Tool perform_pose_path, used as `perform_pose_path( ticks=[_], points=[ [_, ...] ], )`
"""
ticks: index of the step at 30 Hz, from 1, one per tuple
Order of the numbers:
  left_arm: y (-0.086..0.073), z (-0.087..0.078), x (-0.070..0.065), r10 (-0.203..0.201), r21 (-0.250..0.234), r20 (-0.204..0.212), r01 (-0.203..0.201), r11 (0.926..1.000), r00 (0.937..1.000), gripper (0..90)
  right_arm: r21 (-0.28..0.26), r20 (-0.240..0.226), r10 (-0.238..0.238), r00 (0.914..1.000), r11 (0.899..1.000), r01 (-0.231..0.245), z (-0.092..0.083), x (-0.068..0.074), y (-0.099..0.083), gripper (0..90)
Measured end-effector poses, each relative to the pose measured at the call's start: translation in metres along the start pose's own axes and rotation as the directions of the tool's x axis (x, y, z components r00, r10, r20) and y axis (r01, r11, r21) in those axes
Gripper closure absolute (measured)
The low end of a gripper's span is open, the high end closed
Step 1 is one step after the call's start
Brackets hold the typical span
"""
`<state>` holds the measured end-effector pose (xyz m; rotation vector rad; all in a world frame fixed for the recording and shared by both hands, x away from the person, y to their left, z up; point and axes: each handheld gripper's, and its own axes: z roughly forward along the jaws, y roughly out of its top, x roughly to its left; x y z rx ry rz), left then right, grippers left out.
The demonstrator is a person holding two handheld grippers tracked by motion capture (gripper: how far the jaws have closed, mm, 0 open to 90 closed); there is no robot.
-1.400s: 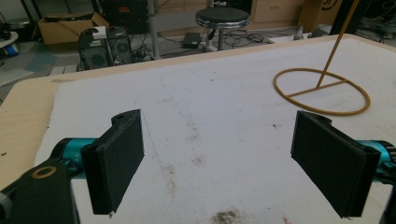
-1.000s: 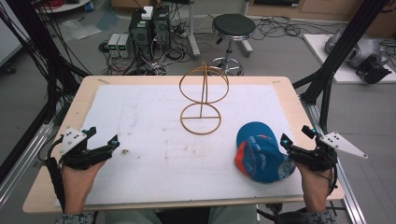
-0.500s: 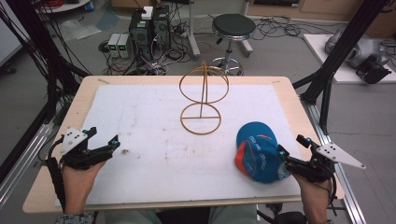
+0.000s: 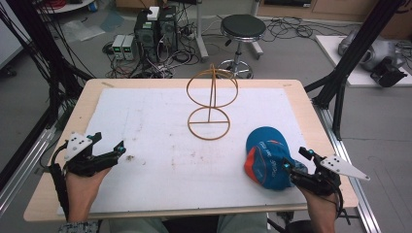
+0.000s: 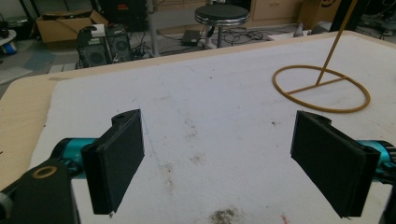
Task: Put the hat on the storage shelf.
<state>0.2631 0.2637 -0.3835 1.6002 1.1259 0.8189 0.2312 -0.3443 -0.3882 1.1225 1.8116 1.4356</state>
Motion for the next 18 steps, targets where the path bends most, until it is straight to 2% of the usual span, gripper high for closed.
perform_pose_path(
  ticks=[8, 18],
  points=[
    [0.0002, -0.0004, 0.0002, -0.002, -0.002, 0.000, 0.002, 1.0000, 1.0000, 17.6, 0.032, -0.001, -0.048, 0.9988, 0.998, 0.048, 0.0052, 0.0029, -0.0029, 42.8],
    [0.0005, -0.0011, 0.0010, -0.005, -0.007, -0.003, 0.005, 1.0000, 1.0000, 17.7, 0.072, -0.002, -0.081, 0.9967, 0.994, 0.081, 0.0105, 0.0049, -0.0005, 68.7]
  ],
)
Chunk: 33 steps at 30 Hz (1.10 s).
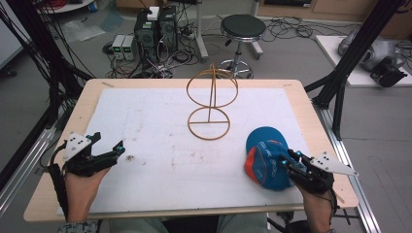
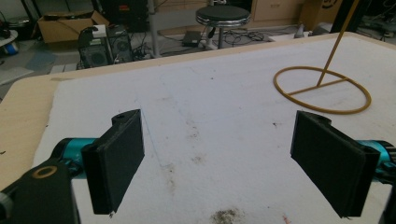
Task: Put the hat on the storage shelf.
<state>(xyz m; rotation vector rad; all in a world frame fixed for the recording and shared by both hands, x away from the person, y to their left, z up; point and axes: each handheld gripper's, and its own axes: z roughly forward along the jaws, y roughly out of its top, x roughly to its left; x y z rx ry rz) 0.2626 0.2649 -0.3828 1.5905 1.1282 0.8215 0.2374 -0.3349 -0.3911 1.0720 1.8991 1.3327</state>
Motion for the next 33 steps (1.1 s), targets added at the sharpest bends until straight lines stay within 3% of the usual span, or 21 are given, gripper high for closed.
perform_pose_path(
  ticks=[6, 10, 16, 33],
  points=[
    [0.000, 0.000, 0.000, 0.003, 0.001, 0.000, -0.003, 1.0000, 1.0000, 17.7, -0.001, -0.011, -0.004, 0.9999, 1.000, 0.004, 0.002, -0.002, 0.003, 84.9],
    [0.001, -0.001, 0.001, 0.000, -0.001, -0.002, 0.000, 1.0000, 1.0000, 17.7, -0.014, -0.010, 0.010, 0.9999, 1.000, -0.010, 0.001, -0.004, 0.007, 88.2],
    [0.001, -0.002, 0.002, -0.001, 0.000, -0.008, 0.001, 1.0000, 1.0000, 17.8, -0.049, -0.018, 0.047, 0.9987, 0.998, -0.048, 0.003, -0.008, 0.016, 89.1],
    [0.002, -0.004, 0.004, -0.005, -0.005, -0.011, 0.005, 1.0000, 0.9999, 17.7, -0.165, -0.006, 0.070, 0.9975, 0.984, -0.070, 0.010, -0.017, 0.057, 89.3]
  ],
)
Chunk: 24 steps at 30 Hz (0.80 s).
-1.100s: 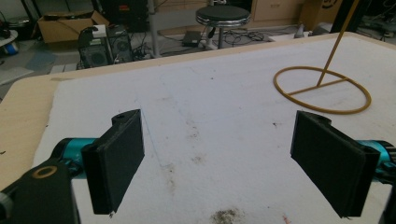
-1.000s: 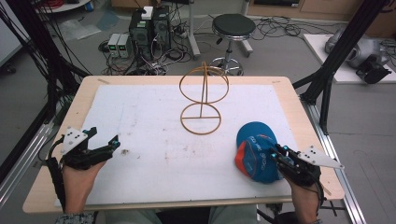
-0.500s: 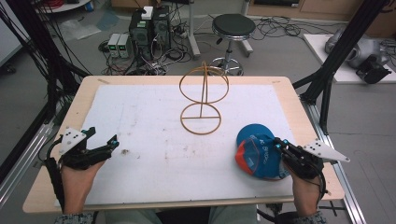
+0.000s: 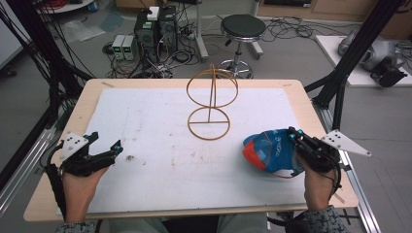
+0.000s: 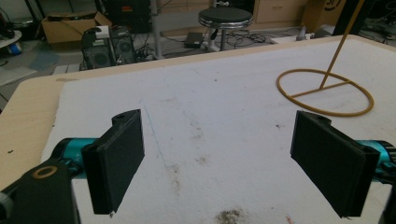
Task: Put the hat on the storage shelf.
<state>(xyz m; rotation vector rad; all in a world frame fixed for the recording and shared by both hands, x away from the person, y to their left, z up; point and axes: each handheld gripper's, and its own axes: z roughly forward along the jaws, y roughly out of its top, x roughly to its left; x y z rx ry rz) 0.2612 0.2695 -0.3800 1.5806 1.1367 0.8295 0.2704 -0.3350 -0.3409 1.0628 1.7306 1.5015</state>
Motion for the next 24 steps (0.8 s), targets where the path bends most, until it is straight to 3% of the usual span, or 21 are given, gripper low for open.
perform_pose_path(
  ticks=[10, 24],
  points=[
    [0.001, -0.001, 0.001, 0.000, -0.004, 0.000, 0.000, 1.0000, 1.0000, 17.7, -0.076, 0.009, -0.008, 0.9999, 0.997, 0.009, 0.006, -0.008, 0.035, 89.2],
    [0.001, -0.002, 0.003, -0.004, -0.007, 0.001, 0.004, 1.0000, 1.0000, 17.9, -0.120, 0.046, -0.052, 0.9976, 0.991, 0.057, 0.023, -0.019, 0.078, 89.2]
  ],
)
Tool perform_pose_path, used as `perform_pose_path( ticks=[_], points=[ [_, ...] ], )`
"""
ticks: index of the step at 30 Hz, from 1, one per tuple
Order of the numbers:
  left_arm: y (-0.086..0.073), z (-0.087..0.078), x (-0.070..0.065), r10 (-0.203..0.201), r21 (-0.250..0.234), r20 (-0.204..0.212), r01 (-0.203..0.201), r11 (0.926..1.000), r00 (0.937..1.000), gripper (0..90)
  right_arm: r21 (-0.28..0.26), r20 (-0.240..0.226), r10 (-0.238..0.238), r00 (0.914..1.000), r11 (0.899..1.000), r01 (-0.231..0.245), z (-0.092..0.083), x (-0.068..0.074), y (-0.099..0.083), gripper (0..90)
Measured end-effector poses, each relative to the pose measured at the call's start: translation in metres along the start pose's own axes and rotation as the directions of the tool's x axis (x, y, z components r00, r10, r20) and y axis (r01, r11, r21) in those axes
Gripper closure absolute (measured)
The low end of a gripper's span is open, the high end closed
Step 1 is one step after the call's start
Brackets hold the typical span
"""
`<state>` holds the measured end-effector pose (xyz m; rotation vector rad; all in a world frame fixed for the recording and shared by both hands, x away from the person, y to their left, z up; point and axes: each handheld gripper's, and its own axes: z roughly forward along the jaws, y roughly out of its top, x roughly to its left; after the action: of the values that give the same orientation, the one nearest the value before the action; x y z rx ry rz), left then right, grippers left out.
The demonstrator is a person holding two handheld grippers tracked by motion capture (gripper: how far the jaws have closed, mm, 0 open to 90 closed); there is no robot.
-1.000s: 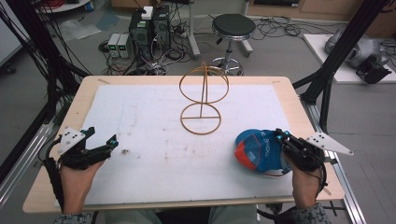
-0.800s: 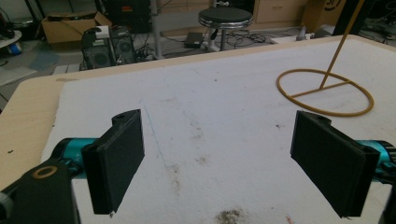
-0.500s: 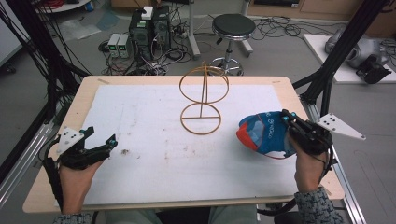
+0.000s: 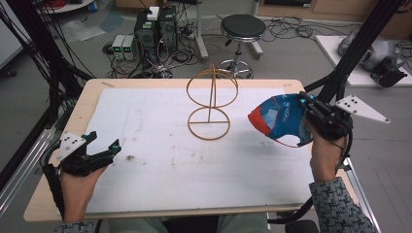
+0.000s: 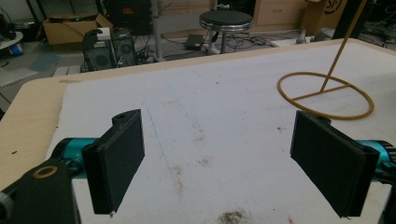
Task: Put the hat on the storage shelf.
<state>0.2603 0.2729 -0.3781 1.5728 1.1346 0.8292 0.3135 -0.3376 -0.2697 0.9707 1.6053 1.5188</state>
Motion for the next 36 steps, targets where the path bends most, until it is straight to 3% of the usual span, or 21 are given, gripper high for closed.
perform_pose_path(
  ticks=[14, 22, 36],
  points=[
    [0.001, -0.002, 0.002, -0.001, -0.008, -0.007, 0.001, 1.0000, 1.0000, 17.9, -0.058, 0.025, -0.017, 0.9995, 0.998, 0.018, 0.024, -0.009, 0.041, 89.2],
    [0.003, -0.004, 0.003, -0.005, -0.017, -0.009, 0.005, 0.9999, 1.0000, 17.9, -0.081, 0.023, -0.023, 0.9995, 0.996, 0.024, 0.049, -0.007, 0.064, 89.2],
    [0.005, -0.008, 0.006, -0.013, -0.030, -0.008, 0.012, 0.9995, 0.9999, 17.9, -0.090, 0.013, 0.004, 0.9999, 0.996, -0.003, 0.092, 0.005, 0.079, 89.2]
  ],
)
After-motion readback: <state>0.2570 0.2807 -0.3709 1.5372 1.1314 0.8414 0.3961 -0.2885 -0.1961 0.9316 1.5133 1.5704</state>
